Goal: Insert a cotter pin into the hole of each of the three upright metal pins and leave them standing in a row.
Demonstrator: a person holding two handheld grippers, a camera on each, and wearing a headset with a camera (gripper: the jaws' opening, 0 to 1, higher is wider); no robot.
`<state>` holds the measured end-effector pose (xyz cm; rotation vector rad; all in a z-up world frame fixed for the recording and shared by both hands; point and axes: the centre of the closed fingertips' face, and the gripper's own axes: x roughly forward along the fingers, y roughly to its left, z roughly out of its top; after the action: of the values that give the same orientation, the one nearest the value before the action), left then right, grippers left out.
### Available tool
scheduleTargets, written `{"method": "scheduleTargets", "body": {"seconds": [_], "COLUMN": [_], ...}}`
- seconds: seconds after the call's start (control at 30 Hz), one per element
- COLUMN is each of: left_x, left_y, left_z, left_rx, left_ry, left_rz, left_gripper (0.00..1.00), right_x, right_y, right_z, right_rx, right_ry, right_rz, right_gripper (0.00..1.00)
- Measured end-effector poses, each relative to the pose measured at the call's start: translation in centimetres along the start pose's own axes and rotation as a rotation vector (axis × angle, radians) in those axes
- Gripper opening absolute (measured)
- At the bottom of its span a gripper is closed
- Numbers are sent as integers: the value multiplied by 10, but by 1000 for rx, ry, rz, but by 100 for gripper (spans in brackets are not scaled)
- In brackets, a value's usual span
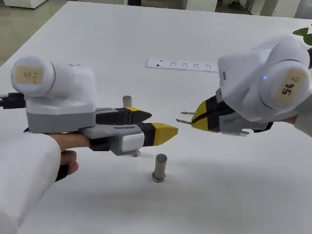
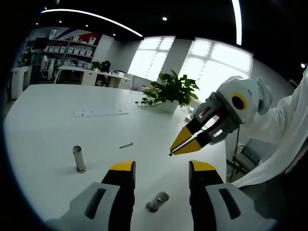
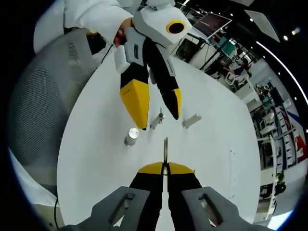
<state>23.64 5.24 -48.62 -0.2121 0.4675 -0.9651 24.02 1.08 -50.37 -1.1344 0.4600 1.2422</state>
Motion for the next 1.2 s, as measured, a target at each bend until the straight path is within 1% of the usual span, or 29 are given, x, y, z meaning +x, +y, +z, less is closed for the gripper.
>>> {"method": "scheduleTargets", "body": {"seconds": [0.3, 0.5, 0.6, 0.83, 0.97, 1.0, 1.2], "left_x": [6, 9, 10, 14, 16, 17, 20], "left_y": [1, 2, 1, -4, -6, -6, -12], "left_z": [2, -2, -2, 3, 6, 7, 10], "left_rx": [-29, -30, -33, -42, -25, -25, -35], "left_ry": [-7, 2, 4, -12, -7, -8, -14], "left_rz": [-20, -23, -32, -55, -67, -69, -99], "left_gripper": [38, 36, 33, 27, 27, 26, 17], "right_x": [-2, -3, -3, -3, -3, -4, -6], "right_y": [3, 3, 4, 4, 2, 1, -3], "right_z": [4, 7, 10, 12, 12, 12, 10], "right_rx": [11, 11, 13, 10, 7, 5, 9], "right_ry": [-18, -27, -36, -43, -45, -46, -46], "right_rz": [-27, -44, -61, -92, -118, -133, -167], "right_gripper": [0, 0, 0, 0, 0, 0, 0]}}
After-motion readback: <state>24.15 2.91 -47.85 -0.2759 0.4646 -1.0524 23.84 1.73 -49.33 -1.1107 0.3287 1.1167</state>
